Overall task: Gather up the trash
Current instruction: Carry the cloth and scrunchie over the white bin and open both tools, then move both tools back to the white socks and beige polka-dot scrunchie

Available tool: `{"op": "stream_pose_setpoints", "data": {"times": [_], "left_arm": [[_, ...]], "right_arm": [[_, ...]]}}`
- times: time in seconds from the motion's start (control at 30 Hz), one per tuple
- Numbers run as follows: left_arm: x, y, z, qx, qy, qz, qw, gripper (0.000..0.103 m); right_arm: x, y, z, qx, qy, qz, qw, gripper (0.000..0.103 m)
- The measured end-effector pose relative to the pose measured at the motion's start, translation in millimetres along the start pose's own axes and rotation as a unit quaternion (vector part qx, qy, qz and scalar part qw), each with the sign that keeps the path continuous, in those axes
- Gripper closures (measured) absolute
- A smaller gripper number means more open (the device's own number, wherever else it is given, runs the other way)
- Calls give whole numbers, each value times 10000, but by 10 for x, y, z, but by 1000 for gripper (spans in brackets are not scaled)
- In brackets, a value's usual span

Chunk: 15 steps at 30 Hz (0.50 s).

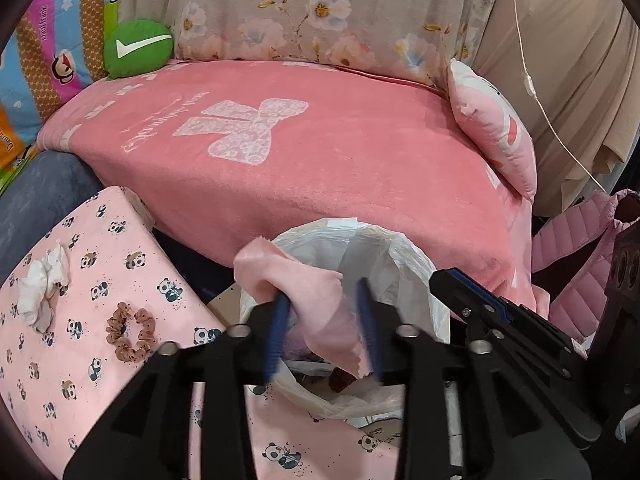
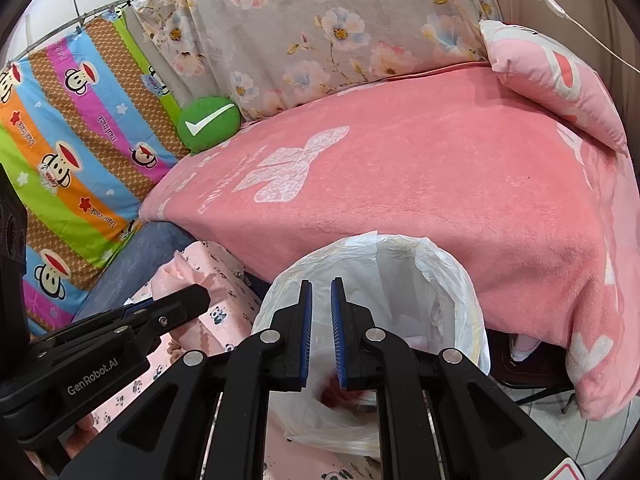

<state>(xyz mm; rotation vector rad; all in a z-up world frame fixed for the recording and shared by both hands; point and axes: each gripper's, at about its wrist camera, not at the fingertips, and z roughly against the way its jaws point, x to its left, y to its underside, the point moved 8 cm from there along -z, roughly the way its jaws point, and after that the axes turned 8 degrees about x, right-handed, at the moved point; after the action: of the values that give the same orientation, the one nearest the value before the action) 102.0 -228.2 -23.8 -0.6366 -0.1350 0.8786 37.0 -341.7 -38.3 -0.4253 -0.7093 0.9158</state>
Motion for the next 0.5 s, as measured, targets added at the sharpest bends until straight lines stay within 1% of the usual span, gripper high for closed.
{"op": "stream_pose_setpoints", "data": {"times": [0.03,0.1,0.37,0.5], "left_arm": [[21,-6,22,-73,-92,32,9999,35],[47,-9,66,-186,-187,32,9996,34],[222,11,135,-217,-317,208,9990,34],[323,55,167,-224,-390,298,9985,34]], "right_arm": [[-3,0,-2,-4,17,-17,10000,89],[-2,0,-1,6,18,-42,10000,87],[92,6,-2,47,-29,62,10000,81],[230,36,-30,112,-80,202,9997,80]]}}
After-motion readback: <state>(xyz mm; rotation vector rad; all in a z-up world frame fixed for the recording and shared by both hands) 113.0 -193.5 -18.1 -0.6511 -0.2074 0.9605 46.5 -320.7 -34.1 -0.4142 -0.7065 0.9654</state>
